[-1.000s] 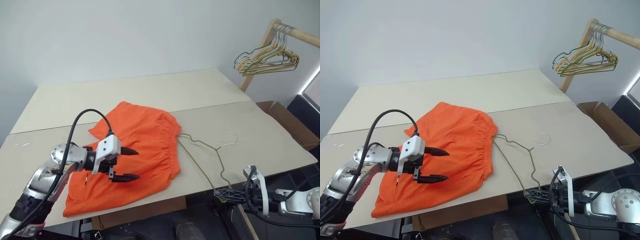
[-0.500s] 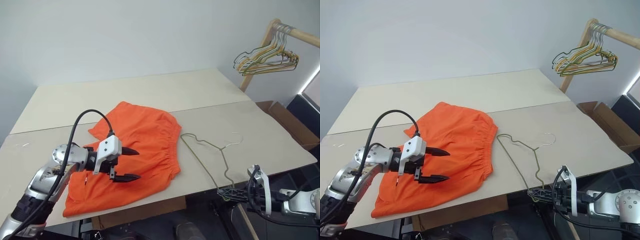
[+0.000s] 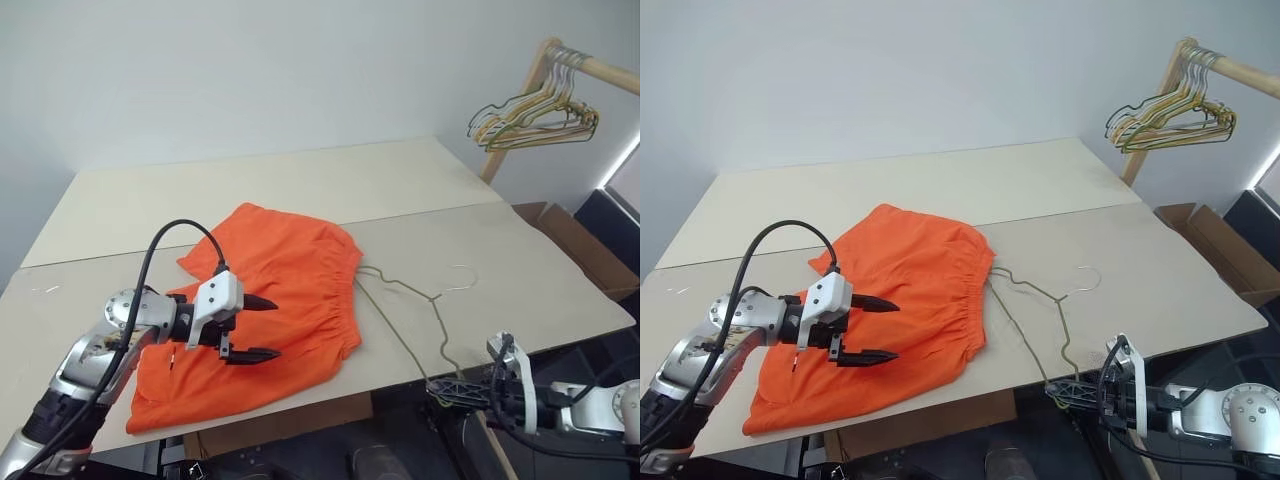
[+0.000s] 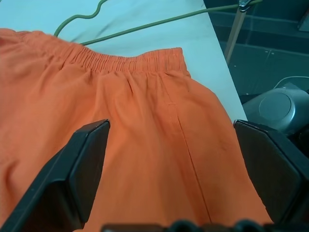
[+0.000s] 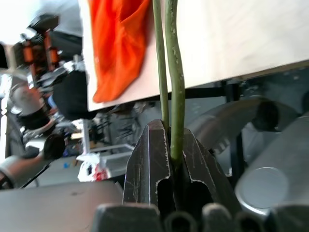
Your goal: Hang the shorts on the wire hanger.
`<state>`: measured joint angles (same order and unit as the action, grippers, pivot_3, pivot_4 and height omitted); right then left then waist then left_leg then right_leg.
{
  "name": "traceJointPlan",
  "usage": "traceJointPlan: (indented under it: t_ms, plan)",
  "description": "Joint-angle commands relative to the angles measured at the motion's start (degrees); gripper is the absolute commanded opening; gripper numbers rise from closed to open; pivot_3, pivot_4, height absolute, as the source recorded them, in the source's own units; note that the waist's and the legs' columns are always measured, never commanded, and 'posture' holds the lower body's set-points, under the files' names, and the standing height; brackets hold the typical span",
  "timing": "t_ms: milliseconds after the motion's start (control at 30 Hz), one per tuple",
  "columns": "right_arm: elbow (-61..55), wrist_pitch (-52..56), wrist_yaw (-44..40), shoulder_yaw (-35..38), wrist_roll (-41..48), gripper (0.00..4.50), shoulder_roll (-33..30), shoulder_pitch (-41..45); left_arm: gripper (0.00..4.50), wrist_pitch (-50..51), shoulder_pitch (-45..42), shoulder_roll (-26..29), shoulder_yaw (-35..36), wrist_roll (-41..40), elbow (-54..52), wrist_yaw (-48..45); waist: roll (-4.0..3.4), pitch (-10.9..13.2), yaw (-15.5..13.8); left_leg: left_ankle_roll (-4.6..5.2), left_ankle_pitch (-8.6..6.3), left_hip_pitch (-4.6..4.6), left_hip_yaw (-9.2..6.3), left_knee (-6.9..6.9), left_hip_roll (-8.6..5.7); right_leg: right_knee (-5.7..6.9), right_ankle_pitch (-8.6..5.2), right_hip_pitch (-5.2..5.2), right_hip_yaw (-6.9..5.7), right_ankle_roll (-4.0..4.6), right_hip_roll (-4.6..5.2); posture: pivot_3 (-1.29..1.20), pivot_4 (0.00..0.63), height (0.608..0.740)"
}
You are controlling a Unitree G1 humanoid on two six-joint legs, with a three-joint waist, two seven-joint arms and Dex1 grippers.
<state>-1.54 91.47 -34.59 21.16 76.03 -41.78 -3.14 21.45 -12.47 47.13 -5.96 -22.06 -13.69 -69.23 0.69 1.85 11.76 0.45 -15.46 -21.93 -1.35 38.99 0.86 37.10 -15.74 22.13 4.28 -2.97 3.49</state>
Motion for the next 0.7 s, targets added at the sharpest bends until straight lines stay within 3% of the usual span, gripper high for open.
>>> traceJointPlan:
  t_ms: [33, 333, 700]
  plan:
    - [-1.9, 0.9, -3.3, -0.2, 1.8, 0.00, -1.4, 0.8, 4.44, -1.2, 0.1, 0.4, 0.4, 0.5, -1.9, 0.2, 0.00, 0.0, 0.0, 0.00, 0.00, 0.00, 0.00, 0.00, 0.00, 0.01, 0.00, 0.00, 0.00, 0.00, 0.00, -0.21, 0.000, 0.740]
    - [10.5, 0.3, -3.4, -6.8, -6.5, 0.00, -1.3, 13.7, 4.44, -2.4, -0.6, -0.4, -0.6, 2.9, -1.2, 1.1, -0.01, 0.0, 0.1, 0.00, 0.00, 0.06, 0.02, -0.01, 0.00, 0.00, 0.02, -0.01, 0.03, 0.01, -0.02, -0.20, 0.000, 0.740]
    - [16.9, 0.7, -14.1, -16.8, -13.2, 0.00, -1.9, 24.1, 4.44, -2.8, 0.4, -0.2, -0.2, 4.0, -2.1, 2.3, -0.02, 0.0, -0.8, 0.00, 0.00, 0.04, -0.02, 0.02, -0.02, 0.02, 0.03, 0.00, 0.00, 0.01, 0.01, -0.16, 0.000, 0.740]
